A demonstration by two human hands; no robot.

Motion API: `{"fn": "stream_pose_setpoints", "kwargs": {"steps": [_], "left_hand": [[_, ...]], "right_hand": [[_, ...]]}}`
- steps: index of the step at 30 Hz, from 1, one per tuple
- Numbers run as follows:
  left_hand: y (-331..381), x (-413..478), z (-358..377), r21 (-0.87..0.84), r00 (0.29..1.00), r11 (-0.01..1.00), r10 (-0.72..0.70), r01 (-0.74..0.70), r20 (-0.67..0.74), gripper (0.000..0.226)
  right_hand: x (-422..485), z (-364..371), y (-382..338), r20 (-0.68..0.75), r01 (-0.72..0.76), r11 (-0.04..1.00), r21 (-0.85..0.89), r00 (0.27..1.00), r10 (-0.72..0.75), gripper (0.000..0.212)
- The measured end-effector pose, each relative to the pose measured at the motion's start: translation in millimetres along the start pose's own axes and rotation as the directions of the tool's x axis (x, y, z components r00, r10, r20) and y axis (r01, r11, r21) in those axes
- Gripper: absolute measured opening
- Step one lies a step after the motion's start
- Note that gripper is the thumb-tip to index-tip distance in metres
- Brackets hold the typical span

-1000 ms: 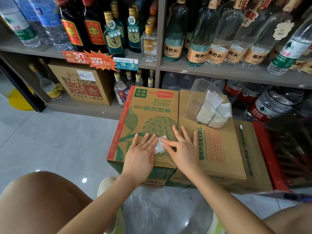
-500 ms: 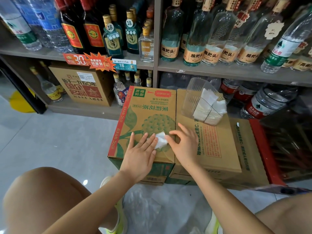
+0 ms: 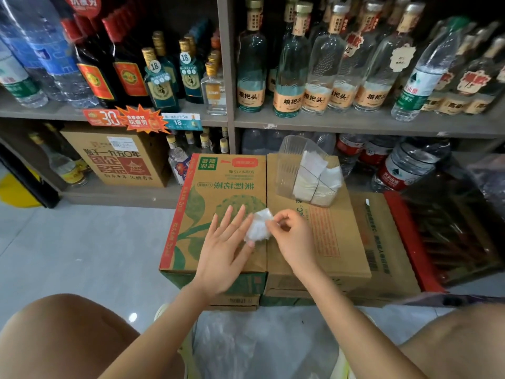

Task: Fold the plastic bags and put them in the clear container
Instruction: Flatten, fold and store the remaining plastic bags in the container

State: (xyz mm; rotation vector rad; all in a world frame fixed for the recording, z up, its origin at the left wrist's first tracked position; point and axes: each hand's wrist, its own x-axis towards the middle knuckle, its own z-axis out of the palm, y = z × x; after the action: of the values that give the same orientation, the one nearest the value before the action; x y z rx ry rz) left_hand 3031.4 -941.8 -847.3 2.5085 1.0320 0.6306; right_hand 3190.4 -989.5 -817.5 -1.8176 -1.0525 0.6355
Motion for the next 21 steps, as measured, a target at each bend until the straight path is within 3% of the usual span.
{"fn": "stream_pose_setpoints", "kwargs": {"steps": [4, 7, 9, 12, 16, 19, 21], "left_hand": [[23, 44, -12, -0.115, 0.99, 0.991, -0.074, 0.061, -0.117, 0.058], [43, 85, -18, -0.163, 0.975, 0.977, -0.163, 0.138, -0.151, 0.053], [57, 114, -18, -0.27, 0.954, 0.937, -0.265, 0.221, -0.138, 0.048], [68, 151, -12, -0.428, 0.913, 0.827, -0.408, 0.365, -0.011, 0.062], [68, 166, 2, -0.533, 0.904, 0.75, -0.42, 0.391, 0.072, 0.072], [66, 165, 6, -0.618, 0.901, 0.694, -0.43, 0.37, 0.057, 0.07], [65, 164, 5, -0.654, 0.898, 0.663, -0.437, 0.364, 0.057, 0.067]], "right_hand": [[18, -69, -8, -0.142, -0.038, 0.984, 0.175, 0.988, 0.064, 0.02], [51, -121, -12, -0.166, -0.042, 0.982, 0.182, 0.983, 0.073, 0.02], [79, -141, -13, -0.102, -0.092, 0.991, 0.099, 0.99, 0.102, 0.021], [118, -151, -7, 0.029, -0.117, 0.991, -0.062, 0.993, 0.119, 0.025], [148, -145, 9, 0.143, -0.07, 0.971, -0.227, 0.984, 0.104, 0.023], [155, -139, 17, 0.126, 0.055, 0.92, -0.389, 0.992, -0.006, 0.021], [151, -135, 20, 0.088, 0.184, 0.815, -0.549, 0.983, -0.162, 0.017]]}}
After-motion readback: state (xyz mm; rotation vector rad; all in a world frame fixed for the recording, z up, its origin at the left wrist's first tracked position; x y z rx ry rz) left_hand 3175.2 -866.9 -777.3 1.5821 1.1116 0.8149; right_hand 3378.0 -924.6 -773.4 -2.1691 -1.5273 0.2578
